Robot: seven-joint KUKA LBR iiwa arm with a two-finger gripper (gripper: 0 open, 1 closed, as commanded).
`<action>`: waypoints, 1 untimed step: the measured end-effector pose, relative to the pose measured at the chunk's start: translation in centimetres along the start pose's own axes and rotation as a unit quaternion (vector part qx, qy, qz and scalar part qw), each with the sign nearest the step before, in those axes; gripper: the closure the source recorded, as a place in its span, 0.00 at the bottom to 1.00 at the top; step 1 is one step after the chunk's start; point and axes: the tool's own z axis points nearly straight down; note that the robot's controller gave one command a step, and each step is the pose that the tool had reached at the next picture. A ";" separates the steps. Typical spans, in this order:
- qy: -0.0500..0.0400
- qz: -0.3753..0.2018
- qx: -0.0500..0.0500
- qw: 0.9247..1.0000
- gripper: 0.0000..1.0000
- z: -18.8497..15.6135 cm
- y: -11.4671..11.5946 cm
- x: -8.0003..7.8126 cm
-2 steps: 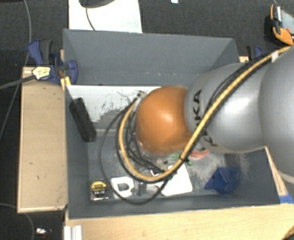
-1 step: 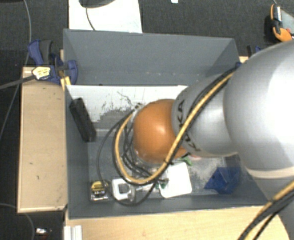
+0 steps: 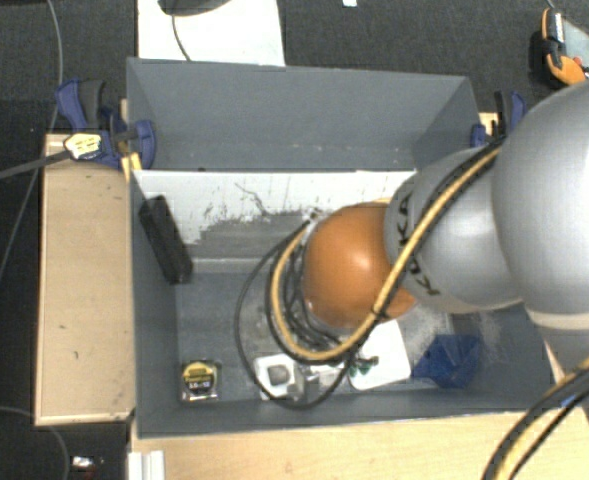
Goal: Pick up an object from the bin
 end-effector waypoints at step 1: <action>0.004 0.036 -0.002 0.999 1.00 -0.1 3.6 -1.6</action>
Offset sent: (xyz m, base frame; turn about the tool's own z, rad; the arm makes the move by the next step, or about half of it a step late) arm 0.0000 0.0000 0.0000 0.0000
